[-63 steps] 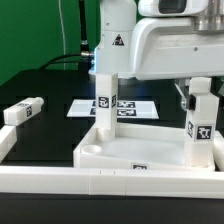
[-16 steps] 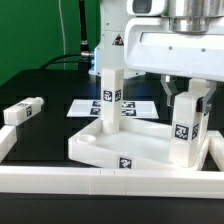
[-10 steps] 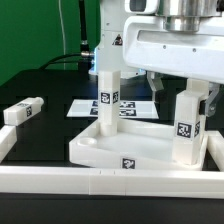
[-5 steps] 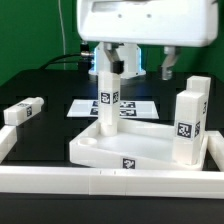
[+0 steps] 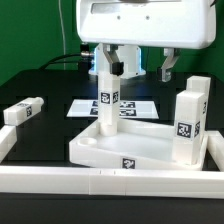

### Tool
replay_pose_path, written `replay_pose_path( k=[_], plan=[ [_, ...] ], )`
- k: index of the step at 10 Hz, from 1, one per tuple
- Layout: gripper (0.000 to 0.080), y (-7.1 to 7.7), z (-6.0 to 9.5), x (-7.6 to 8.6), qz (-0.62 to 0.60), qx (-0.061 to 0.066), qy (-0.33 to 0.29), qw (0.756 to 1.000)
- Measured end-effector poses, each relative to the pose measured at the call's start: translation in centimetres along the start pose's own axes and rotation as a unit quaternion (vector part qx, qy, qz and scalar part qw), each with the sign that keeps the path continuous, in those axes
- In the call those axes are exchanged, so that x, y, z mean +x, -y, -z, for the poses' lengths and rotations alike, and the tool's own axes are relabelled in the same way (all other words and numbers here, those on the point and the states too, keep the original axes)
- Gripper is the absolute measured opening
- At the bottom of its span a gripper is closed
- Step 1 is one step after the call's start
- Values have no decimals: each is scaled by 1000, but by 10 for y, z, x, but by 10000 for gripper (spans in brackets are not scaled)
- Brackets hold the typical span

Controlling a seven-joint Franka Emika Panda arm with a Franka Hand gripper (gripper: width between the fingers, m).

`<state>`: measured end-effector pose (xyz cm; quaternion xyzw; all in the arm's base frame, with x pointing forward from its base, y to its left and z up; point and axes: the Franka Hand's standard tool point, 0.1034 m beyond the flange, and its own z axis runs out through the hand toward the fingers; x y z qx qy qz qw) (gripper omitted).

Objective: Assemble desk

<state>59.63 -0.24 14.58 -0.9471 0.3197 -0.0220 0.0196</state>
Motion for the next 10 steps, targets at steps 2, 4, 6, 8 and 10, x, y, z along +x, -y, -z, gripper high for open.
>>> replay_pose_path(
  k=[2, 4, 6, 8, 10],
  plan=[
    [649, -31, -3, 0, 67, -1, -4, 998],
    [649, -98, -12, 11, 106, -8, -2, 994],
    [649, -134, -18, 28, 118, -14, -4, 993],
    [649, -132, -19, 27, 116, -14, -3, 993],
    [649, -135, -21, 26, 111, -13, -1, 994]
  ],
)
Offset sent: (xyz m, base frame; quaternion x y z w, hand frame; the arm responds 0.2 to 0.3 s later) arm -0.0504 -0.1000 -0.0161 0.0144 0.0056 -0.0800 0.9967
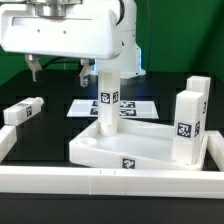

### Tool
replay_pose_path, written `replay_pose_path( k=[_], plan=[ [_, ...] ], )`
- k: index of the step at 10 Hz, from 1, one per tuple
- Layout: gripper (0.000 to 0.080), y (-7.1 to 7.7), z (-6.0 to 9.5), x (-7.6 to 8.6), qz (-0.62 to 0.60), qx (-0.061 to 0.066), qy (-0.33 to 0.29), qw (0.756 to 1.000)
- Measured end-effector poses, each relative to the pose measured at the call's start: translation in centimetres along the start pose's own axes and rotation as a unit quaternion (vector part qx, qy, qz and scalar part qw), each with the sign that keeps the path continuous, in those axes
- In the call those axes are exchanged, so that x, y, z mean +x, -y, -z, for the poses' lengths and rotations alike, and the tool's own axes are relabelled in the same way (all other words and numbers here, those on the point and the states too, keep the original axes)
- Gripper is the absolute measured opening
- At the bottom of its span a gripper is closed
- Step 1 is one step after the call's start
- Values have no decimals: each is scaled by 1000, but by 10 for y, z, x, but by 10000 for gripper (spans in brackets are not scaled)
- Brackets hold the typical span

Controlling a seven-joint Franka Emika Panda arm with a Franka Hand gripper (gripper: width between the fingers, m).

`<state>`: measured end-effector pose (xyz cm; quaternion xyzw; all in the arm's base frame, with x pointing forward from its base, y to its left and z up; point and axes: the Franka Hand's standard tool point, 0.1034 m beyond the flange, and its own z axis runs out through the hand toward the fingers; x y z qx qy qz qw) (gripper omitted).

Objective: Assemble desk

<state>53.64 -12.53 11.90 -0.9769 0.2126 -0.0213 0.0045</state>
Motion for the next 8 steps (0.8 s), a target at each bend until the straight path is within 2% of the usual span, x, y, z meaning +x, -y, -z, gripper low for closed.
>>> replay_pose_path(
  k=[1, 3, 4, 5, 8],
  plan=[
    [649, -14, -4, -5, -9, 1, 5, 1000],
    [649, -66, -24, -24, -6, -6, 14, 1000],
    [649, -84, -34, -31, -12, -10, 13, 1000],
    [649, -96, -41, -35, -11, -13, 17, 1000],
    [649, -93, -42, -36, -7, -9, 29, 1000]
  ],
)
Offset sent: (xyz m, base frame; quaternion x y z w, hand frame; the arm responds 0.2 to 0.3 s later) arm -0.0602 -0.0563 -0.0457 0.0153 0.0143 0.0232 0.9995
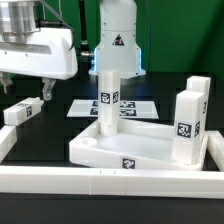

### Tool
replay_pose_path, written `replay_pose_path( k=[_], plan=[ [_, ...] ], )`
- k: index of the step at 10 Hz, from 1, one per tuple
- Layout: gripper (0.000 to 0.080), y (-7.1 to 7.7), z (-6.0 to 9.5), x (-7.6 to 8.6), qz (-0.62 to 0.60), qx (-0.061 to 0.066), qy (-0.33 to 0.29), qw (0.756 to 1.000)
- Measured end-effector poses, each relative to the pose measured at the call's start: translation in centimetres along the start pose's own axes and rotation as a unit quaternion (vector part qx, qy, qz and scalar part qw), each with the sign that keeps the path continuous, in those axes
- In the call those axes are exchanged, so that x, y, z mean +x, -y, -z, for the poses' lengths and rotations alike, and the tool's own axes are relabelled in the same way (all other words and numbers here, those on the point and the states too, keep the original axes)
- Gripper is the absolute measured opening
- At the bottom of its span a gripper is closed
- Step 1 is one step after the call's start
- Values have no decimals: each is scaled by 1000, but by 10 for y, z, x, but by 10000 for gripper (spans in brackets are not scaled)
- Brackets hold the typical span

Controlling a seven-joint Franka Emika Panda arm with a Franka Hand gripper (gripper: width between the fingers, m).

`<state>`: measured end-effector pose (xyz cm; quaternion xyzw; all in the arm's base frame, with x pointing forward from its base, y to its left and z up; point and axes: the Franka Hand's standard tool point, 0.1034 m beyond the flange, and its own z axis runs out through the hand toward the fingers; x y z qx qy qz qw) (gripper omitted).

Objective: Assemble desk

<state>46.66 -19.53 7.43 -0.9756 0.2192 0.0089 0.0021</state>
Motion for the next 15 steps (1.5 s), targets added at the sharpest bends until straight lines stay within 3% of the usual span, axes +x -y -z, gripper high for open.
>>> replay_pose_path(
  k=[2, 6, 7, 10, 13, 15],
  plan=[
    [649, 2, -2, -8, 1, 14, 53, 999],
    [649, -39, -23, -25, -7, 37, 181, 983],
    [649, -34, -21, -29, -8, 48, 219, 974],
    [649, -33, -24, -35, -6, 59, 314, 948],
    [649, -66, -31, -37, 8, 52, 414, 909],
    [649, -75, -34, -25, 30, 38, 436, 898]
  ],
)
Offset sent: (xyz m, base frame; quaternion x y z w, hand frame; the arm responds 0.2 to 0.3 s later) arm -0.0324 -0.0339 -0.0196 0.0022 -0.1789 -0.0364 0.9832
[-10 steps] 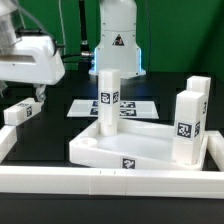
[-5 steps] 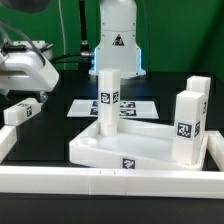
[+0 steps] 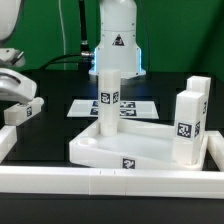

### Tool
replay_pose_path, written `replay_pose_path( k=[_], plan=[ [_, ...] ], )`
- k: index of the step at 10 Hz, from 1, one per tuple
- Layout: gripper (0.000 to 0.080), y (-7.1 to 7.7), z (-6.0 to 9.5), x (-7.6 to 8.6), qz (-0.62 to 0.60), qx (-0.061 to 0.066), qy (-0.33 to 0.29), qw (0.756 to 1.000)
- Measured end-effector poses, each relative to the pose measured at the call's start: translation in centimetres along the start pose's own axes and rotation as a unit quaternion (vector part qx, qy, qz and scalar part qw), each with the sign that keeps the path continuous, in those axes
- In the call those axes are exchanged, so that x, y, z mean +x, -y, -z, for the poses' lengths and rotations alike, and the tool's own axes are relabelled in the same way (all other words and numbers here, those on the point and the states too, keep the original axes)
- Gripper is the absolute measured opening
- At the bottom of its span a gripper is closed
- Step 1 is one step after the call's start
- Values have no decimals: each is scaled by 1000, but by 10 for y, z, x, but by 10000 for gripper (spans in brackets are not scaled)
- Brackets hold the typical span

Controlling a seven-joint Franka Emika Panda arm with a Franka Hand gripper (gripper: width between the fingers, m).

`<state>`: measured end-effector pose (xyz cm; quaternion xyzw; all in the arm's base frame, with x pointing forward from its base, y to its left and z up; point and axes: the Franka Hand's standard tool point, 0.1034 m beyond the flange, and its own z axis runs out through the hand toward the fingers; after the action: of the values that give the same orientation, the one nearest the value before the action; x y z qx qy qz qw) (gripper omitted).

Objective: Assemble desk

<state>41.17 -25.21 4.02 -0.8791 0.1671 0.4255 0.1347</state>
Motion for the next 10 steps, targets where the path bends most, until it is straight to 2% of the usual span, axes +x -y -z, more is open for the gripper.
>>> replay_pose_path(
  k=[4, 5, 8, 10],
  plan=[
    [649, 0, -2, 0, 0, 0, 1, 1000],
    [649, 0, -1, 2, 28, -11, -1, 1000],
    [649, 5, 2, 6, 57, -16, 8, 998],
    [649, 4, -1, 7, 28, -15, 11, 999]
  ],
)
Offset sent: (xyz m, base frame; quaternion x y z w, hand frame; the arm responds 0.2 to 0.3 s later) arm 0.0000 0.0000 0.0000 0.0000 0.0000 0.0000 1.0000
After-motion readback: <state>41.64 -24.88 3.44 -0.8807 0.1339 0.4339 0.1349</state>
